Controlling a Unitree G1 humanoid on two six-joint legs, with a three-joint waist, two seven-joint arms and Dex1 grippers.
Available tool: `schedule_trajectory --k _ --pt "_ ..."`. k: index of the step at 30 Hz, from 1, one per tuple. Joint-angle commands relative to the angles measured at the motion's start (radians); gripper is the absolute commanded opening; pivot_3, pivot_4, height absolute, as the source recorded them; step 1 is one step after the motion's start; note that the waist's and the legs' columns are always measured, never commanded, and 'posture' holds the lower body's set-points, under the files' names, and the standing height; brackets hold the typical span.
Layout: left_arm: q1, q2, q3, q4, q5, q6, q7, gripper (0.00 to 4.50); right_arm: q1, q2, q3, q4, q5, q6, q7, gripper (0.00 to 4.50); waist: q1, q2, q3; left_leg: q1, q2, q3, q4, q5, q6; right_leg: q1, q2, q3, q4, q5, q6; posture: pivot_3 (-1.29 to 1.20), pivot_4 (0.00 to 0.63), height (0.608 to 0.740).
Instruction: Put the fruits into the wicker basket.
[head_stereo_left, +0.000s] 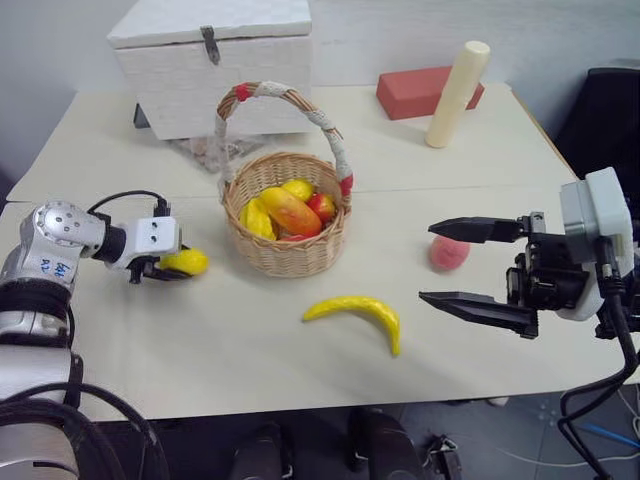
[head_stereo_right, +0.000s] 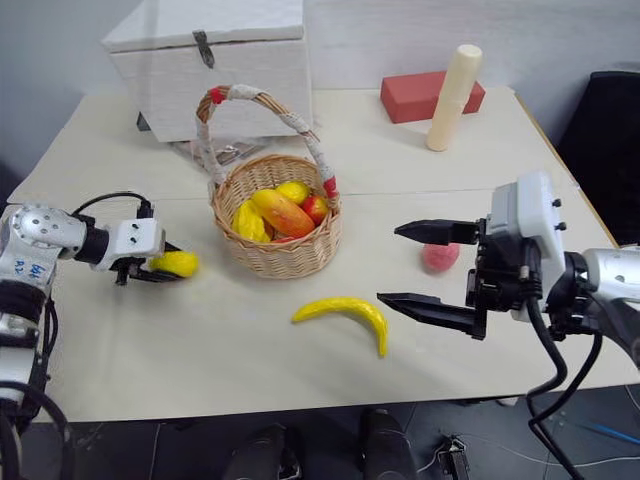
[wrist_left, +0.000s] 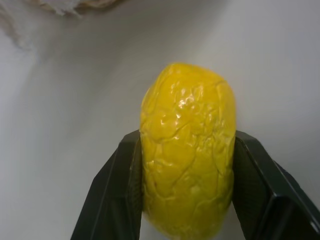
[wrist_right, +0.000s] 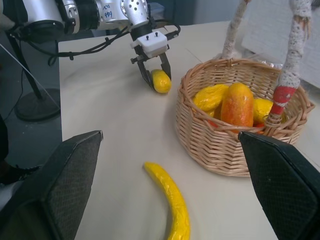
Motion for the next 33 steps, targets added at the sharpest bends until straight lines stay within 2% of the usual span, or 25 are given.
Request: schedule_trajectory --k 1,4,7,9,14,21,22,26,29,33 --pt "0.053 0.046 0.116 -0.432 -0.313 0.435 -0.129 1.91 -0.030 -0.011 -0.018 -0.005 0.034 -0.003 -0.023 4.50 0.001 -0.001 0.001 -0.001 0.001 -0.001 0.001 0.000 0.000 0.000 0.001 -0.001 0.000 0.000 0.000 0.00 0.150 0.740" --pt "0.013 0.026 0.166 -0.655 -0.435 0.706 -0.029 1.91 -0.023 -0.017 -0.016 -0.007 0.035 0.004 -0.028 4.50 0.013 -0.002 0.001 -0.009 0.003 -0.007 0.009 0.000 0.000 -0.001 0.003 -0.004 0.000 0.001 0.002 0.00 0.150 0.740" --pt "-0.086 -0.041 0.150 -0.735 -0.436 0.866 0.119 1.91 -0.009 -0.016 -0.013 -0.019 0.028 0.004 -0.028 4.50 0.030 -0.002 0.001 -0.009 0.001 -0.007 0.012 0.000 0.001 0.001 0.003 -0.002 -0.001 0.002 0.004 0.00 0.150 0.740" --pt "-0.174 -0.101 0.109 -0.722 -0.398 0.956 0.221 1.91 -0.011 -0.013 -0.009 -0.022 0.028 0.003 -0.038 4.50 0.036 -0.002 0.001 -0.007 -0.004 -0.007 0.014 0.000 0.002 0.002 0.002 -0.001 -0.002 0.003 0.005 0.00 0.150 0.740" --pt "-0.272 -0.194 -0.029 -0.636 -0.252 0.950 0.340 1.91 -0.006 -0.005 -0.016 -0.033 0.033 0.001 -0.068 4.50 0.047 -0.002 0.001 -0.008 -0.006 -0.006 0.015 0.000 0.004 0.002 0.002 0.001 -0.002 0.004 0.007 0.00 0.150 0.740" --pt "-0.296 -0.263 -0.012 -0.496 -0.242 0.897 0.371 4.21 0.050 0.007 -0.050 -0.072 0.071 0.004 -0.121 4.50 0.044 -0.002 0.001 -0.009 -0.006 -0.005 0.013 0.000 0.004 0.000 0.003 0.001 -0.002 0.004 0.007 0.00 0.150 0.740" --pt "-0.295 -0.262 -0.001 -0.498 -0.253 0.902 0.365 4.46 0.063 0.005 -0.060 -0.075 0.076 0.005 -0.127 4.50 0.045 -0.002 0.001 -0.009 -0.006 -0.005 0.013 0.000 0.004 0.000 0.002 0.001 -0.002 0.004 0.007 0.00 0.150 0.740" --pt "-0.275 -0.234 0.083 -0.574 -0.369 0.957 0.286 4.46 0.151 0.001 -0.129 -0.079 0.086 0.012 -0.135 4.50 0.050 -0.003 0.001 -0.009 -0.006 -0.005 0.014 0.000 0.004 0.000 0.002 0.001 -0.002 0.004 0.007 0.00 0.150 0.740" --pt "-0.187 -0.130 0.195 -0.715 -0.533 0.978 0.107 4.46 0.318 0.012 -0.263 -0.075 0.058 0.041 -0.094 4.50 0.051 -0.002 0.001 -0.009 -0.006 -0.006 0.014 0.000 0.004 0.000 0.002 0.001 -0.001 0.004 0.007 0.00 0.150 0.740" --pt "-0.050 0.028 0.276 -0.820 -0.638 1.019 -0.023 4.46 0.537 0.024 -0.465 -0.044 0.030 0.077 0.003 4.50 0.050 -0.002 0.001 -0.008 -0.005 -0.005 0.012 0.000 0.004 0.001 0.003 0.001 -0.001 0.004 0.007 0.00 0.150 0.740"
